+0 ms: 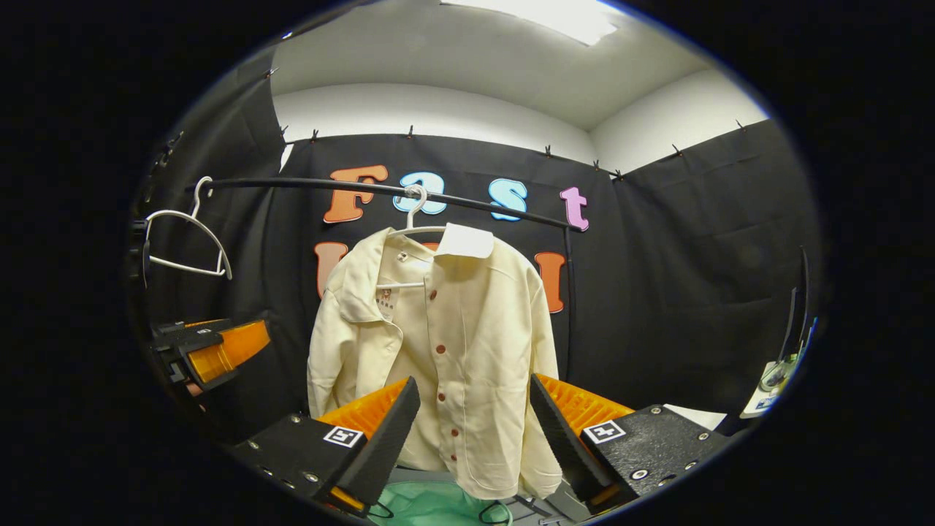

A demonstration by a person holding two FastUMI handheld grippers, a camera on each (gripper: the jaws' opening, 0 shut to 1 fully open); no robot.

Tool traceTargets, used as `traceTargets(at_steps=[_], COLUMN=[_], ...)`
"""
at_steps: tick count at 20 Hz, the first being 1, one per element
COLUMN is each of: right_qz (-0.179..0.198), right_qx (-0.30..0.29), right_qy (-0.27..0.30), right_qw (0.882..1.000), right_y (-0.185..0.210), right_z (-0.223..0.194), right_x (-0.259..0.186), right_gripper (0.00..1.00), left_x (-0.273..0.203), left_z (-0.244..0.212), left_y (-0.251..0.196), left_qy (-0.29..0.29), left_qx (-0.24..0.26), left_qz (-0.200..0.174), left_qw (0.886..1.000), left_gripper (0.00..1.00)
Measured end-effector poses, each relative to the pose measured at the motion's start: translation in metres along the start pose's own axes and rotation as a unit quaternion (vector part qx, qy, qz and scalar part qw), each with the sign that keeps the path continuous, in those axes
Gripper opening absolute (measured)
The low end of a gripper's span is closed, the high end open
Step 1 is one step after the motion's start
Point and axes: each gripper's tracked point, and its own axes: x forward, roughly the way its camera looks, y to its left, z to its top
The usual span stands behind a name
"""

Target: Grasp the clothes on the hanger with both hands and then place them into the laundry hamper below.

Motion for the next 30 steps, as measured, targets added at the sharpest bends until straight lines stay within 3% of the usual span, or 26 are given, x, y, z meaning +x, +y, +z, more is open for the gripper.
traceTargets(at_steps=[6, 11, 17, 19, 20, 21, 22, 24, 25, 26, 27, 28, 29, 30], right_qz=[0.003, 0.012, -0.051, -0.07, -0.08, -0.089, -0.102, -0.121, -0.128, -0.133, -0.133, -0.133, -0.125, -0.116], right_qx=[0.004, 0.008, 0.012, 0.002, -0.006, -0.015, -0.025, -0.044, -0.05, -0.055, -0.061, -0.068, -0.074, -0.08], right_qy=[-0.001, -0.023, -0.018, -0.001, 0.0, -0.008, -0.018, -0.035, -0.042, -0.046, -0.047, -0.048, -0.048, -0.046], right_qw=[1.0, 1.0, 0.998, 0.998, 0.997, 0.996, 0.994, 0.991, 0.99, 0.989, 0.988, 0.988, 0.988, 0.989], right_y=[0.018, 0.045, 0.038, 0.029, 0.022, 0.015, 0.006, -0.012, -0.021, -0.029, -0.034, -0.04, -0.041, -0.04], right_z=[0.004, 0.025, 0.02, 0.008, 0.006, 0.009, 0.012, 0.02, 0.025, 0.029, 0.033, 0.035, 0.037, 0.039], right_x=[0.04, 0.11, 0.205, 0.22, 0.223, 0.224, 0.222, 0.217, 0.214, 0.209, 0.205, 0.2, 0.196, 0.193], right_gripper=[0.94, 0.94, 0.93, 0.94, 0.87, 0.93, 0.92, 0.83, 0.7, 0.63, 0.46, 0.36, 0.16, 0.11], left_x=[-0.001, -0.002, -0.008, -0.01, -0.01, -0.011, -0.01, -0.011, -0.009, -0.008, -0.005, -0.001, 0.002, 0.005], left_z=[0.008, 0.009, 0.008, 0.006, 0.006, 0.005, 0.004, 0.003, 0.003, 0.003, 0.003, 0.002, 0.002, 0.003], left_y=[0.005, 0.016, 0.04, 0.053, 0.058, 0.063, 0.066, 0.067, 0.067, 0.064, 0.059, 0.053, 0.044, 0.031], left_qy=[-0.01, -0.014, -0.012, -0.01, -0.008, -0.007, -0.006, -0.006, -0.007, -0.009, -0.01, -0.011, -0.013, -0.015], left_qx=[0.004, -0.001, -0.004, -0.006, -0.007, -0.007, -0.009, -0.011, -0.01, -0.009, -0.008, -0.007, -0.009, -0.012], left_qz=[-0.009, -0.005, 0.022, 0.037, 0.043, 0.048, 0.047, 0.045, 0.043, 0.039, 0.032, 0.025, 0.013, -0.004], left_qw=[1.0, 1.0, 1.0, 0.999, 0.999, 0.999, 0.999, 0.999, 0.999, 0.999, 0.999, 1.0, 1.0, 1.0], left_gripper=[0.96, 0.96, 0.97, 1.0, 0.97, 1.0, 0.96, 0.96, 1.0, 0.96, 1.0, 0.96, 0.96, 0.97])
